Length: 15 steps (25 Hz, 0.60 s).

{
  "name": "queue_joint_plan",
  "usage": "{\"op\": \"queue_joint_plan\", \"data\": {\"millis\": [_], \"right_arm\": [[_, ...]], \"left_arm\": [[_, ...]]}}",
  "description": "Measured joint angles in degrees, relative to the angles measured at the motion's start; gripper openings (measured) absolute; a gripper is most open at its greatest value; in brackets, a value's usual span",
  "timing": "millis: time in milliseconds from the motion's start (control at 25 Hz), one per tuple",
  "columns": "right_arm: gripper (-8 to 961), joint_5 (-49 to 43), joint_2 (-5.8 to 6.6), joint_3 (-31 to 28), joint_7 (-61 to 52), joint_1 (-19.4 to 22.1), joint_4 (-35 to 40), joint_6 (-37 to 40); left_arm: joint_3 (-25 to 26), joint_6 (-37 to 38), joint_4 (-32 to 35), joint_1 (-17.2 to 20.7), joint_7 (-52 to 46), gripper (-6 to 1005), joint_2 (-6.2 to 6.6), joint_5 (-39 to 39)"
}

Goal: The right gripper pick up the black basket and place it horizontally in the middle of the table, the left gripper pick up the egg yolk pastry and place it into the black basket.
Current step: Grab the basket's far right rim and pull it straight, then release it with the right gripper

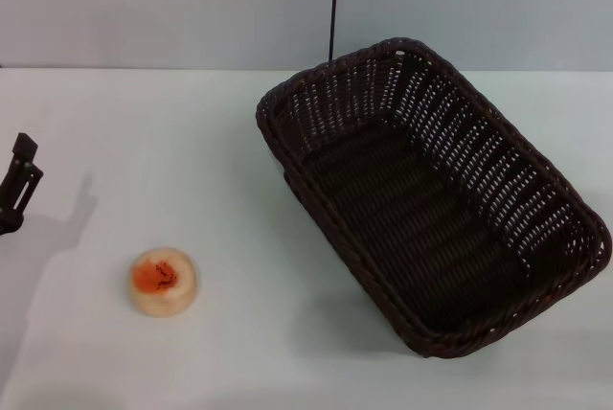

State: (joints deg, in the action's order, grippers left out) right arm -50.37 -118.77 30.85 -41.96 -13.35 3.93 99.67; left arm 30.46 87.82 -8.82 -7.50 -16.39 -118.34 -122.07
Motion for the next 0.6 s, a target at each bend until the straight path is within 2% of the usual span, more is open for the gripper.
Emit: {"op": "queue_joint_plan", "data": {"millis": [360,520,600], "right_arm": [[681,-2.1,0.19,-0.1,-5.6,1.5,5.0,-0.4],[674,-6.1,0.35,-0.3,-11.5,2.5,10.3,-0.8],[671,-10.4,0.97,-0.7,-19.4,3.3,15.9,-1.4]], "left_arm": [[-0.4,0.6,0.9,0.1,-1.7,827,0.18,0.0],[-0.5,1.4,1.9,0.0,-2.1,827,0.21,0.0],[-0.5,1.5,2.5,-0.2,-2.8,827,0.22,0.0]]}}
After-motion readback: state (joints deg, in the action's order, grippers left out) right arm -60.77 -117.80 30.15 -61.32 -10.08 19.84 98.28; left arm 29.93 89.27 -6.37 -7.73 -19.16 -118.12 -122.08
